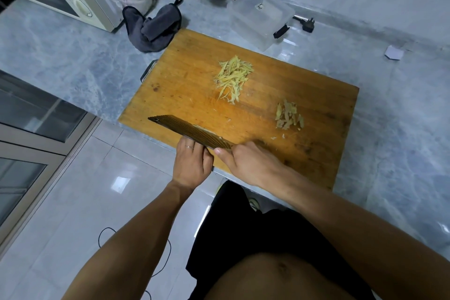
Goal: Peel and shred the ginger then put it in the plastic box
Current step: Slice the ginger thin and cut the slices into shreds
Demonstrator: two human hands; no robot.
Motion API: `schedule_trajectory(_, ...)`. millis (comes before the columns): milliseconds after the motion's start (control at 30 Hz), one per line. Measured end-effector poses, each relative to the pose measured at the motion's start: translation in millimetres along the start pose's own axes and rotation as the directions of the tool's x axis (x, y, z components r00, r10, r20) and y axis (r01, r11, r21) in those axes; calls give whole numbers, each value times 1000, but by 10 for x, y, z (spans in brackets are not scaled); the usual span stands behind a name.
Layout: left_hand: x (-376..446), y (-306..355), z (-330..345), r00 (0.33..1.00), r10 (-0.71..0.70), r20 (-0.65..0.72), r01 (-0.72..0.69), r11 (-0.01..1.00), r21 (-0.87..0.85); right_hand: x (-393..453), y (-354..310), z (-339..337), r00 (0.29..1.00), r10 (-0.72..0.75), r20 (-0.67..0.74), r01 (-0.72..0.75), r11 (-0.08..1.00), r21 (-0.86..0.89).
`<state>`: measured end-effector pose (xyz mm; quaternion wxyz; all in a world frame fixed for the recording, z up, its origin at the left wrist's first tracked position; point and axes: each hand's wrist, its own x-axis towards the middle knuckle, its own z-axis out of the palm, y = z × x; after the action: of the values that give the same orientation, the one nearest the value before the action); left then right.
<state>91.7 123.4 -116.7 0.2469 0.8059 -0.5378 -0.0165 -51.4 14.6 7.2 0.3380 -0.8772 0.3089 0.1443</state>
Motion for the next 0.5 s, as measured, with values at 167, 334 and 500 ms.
schedule_trajectory(167, -8, -1, 7, 1000, 24, -19, -24, 1000, -6, -57, -8, -70, 1000, -3, 7, 3, 1000, -6)
schedule_trajectory(334, -2, 36, -9, 998, 11, -65, -14, 999, -46, -27, -20, -120, 1000, -1, 24, 2, 1000, -12)
schedule_trajectory(500, -4, 63, -19, 996, -13, -86, 9, 999, -48, -13, -29, -94, 998, 40, 53, -42, 998, 36)
